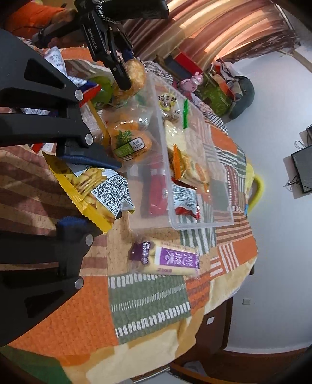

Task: Organize snacks
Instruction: 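Release the cracker pack into the box with the left tool while the right drops the yellow bag in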

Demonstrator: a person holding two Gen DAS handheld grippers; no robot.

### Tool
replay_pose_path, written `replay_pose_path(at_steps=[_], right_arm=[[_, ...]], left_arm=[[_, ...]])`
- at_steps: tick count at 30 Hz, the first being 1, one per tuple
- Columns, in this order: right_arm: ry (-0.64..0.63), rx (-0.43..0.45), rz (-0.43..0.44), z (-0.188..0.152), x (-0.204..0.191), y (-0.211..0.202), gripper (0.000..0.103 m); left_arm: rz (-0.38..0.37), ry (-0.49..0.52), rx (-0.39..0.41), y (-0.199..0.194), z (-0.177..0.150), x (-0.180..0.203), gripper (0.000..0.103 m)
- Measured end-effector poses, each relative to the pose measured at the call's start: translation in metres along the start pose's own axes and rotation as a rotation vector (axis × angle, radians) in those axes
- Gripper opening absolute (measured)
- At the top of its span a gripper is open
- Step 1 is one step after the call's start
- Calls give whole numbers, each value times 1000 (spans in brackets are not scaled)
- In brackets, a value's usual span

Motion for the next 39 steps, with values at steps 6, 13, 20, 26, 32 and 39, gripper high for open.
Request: replay_pose_path(at_steps=[6,13,20,26,32,39], right_arm=[[-10,57,-6,12,-2,-20,30],[-29,134,-10,34,-5,-35,30],[-51,172,-13,57,-9,-28,30],[-66,186,-14,75,-10,-13,30],[-74,177,-34,87,-7,9,30],[-69,133,-41,90,-2,35,30]], left_arm=[[-11,12,50,-24,8,8,74],[-35,22,114,-42,27,21,74],[-58,47,158,-43,56,34,74],[-72,49,140,-21,69,43,74],[-72,45,103,7,74,45,74],[-68,51,67,35,75,48,74]])
Point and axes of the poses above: each gripper's, at about its wrist camera, not at the fingertips, and y roughly the way its jaws point, x to its right, z to its top, the point moved 4 cm from there along y, roughly the way its jaws point, and after that the axes turned 10 degrees about -y, right-handed, at the moved point
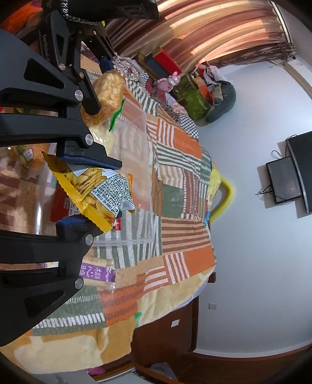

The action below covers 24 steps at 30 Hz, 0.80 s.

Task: Organize snacks
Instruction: 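Release the cracker pack into the box with the left tool while the right drops the yellow bag in, then grasp the green-and-white packet beside the box with the left tool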

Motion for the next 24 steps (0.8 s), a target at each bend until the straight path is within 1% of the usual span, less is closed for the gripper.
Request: replay_pose_path(at_steps=[4,7,10,12,14,15,17,24], right_arm=[[-11,-26,1,-4,-1,7,31],[-21,-56,6,-8,-3,10,32],[-21,-66,7,-8,-3,8,32],[-22,-63,8,-8,-3,4,38],[-33,-53,-10,-7,-4,-1,44],[-39,-46,-16,-7,-5,-6,47],[-44,-34,-14,-5,-5,-13,49],[-57,0,7,-2,-16,-37,55]], left_arm=[[-3,7,-16,9,-2,1,74],[-2,14,-46,15,-5,3,74],[9,31,-62,15,-9,7,75],[13,43,-67,14,-11,9,75],[12,50,-72,11,-13,11,75],[11,51,-70,8,-13,12,75],[16,54,-51,0,-11,11,76],[16,27,21,-40,-2,4,84]])
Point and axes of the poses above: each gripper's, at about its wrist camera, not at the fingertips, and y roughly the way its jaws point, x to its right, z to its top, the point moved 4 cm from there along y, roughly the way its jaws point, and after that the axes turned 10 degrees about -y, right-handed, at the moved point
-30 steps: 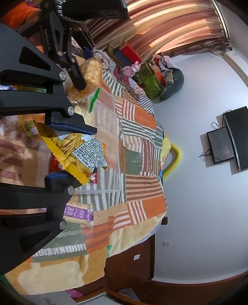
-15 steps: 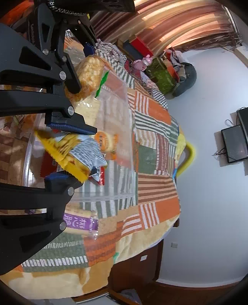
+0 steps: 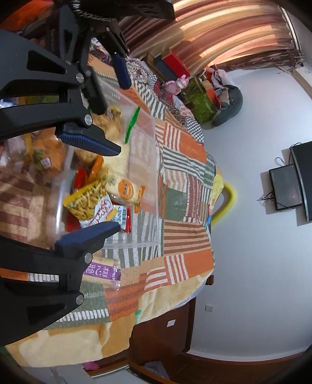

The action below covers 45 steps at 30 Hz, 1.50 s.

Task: Organize snacks
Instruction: 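Grasp the green-and-white packet beside the box with the left tool, then grasp the orange bread bag with the right tool while the left holds the green packet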

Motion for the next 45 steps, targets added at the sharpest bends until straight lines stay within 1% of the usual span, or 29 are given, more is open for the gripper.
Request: replay_pose_path(at_steps=[4,9,12,14,19,23,25,28,29,30,31,32,35,37,39,40,41,42,43,44,45], right_arm=[[-14,5,8,-4,-9,-9,59],[-15,-14,28,-14,-18,-9,66],[-10,-40,40,-23,-23,-5,66],[-3,-66,53,-31,-24,0,67],[18,-125,74,-49,-29,14,69],[13,-174,83,-59,-35,30,69],[10,-189,87,-61,-39,36,69],[7,-210,94,-63,-41,45,69],[7,-216,100,-64,-42,48,69],[6,-217,100,-64,-43,51,74],[4,-214,100,-63,-43,51,76],[-1,-212,103,-63,-44,52,79],[-12,-211,103,-63,-46,54,82],[-17,-211,102,-64,-48,55,82],[-21,-210,98,-65,-49,55,80],[-21,-208,99,-65,-49,55,79],[-20,-203,102,-65,-49,53,76],[-21,-200,104,-65,-49,53,68],[-22,-199,111,-65,-49,52,66],[-22,-196,117,-65,-50,51,59],[-21,-194,123,-65,-49,50,53]], left_arm=[[23,0,22,-17,0,-11,86],[43,-27,-2,-26,-14,-29,88],[60,-57,-31,-24,-28,-45,88],[70,-91,-72,-17,-38,-58,88],[85,-132,-166,1,-63,-80,88],[84,-126,-216,15,-80,-84,88],[90,-134,-223,21,-85,-87,88],[66,-160,-253,30,-89,-91,88],[58,-164,-275,35,-92,-92,88],[55,-160,-288,39,-94,-92,88],[50,-152,-298,43,-96,-92,88],[45,-141,-294,45,-98,-90,88],[47,-98,-275,47,-100,-82,88],[42,-98,-268,50,-99,-79,87],[49,-88,-250,50,-100,-76,76],[49,-78,-240,49,-100,-75,73],[43,-75,-236,48,-100,-73,67],[36,-73,-232,46,-101,-72,63],[36,-68,-228,45,-101,-70,62],[32,-61,-225,44,-102,-69,56],[34,-55,-223,42,-103,-67,55]])
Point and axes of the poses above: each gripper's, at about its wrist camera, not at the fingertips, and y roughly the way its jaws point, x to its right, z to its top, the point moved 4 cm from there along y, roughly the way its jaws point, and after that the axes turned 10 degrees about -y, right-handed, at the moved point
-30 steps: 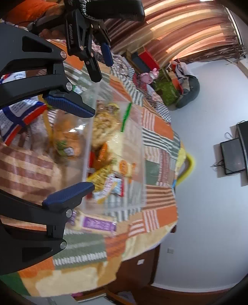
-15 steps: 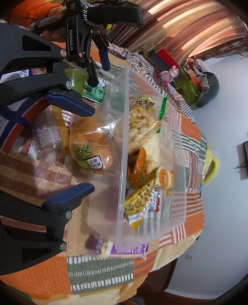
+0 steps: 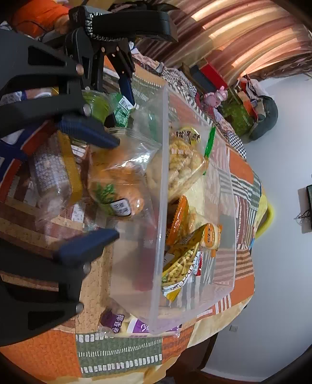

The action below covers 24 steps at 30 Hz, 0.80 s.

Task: Organize snacks
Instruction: 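Grasp the orange bread bag with the right tool while the left holds the green packet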

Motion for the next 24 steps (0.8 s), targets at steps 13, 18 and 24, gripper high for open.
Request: replay_pose_path(at_steps=[13,18,24], right_arm=[[21,-18,-14,2,-4,-8,64],[81,-4,-18,13,1,-6,101],[114,-83,20,21,-6,21,103]], left_arm=[[21,-6,76,-45,-12,-3,52],[20,-16,105,-56,-10,-8,52],[-3,-26,128,-60,-4,-14,52]])
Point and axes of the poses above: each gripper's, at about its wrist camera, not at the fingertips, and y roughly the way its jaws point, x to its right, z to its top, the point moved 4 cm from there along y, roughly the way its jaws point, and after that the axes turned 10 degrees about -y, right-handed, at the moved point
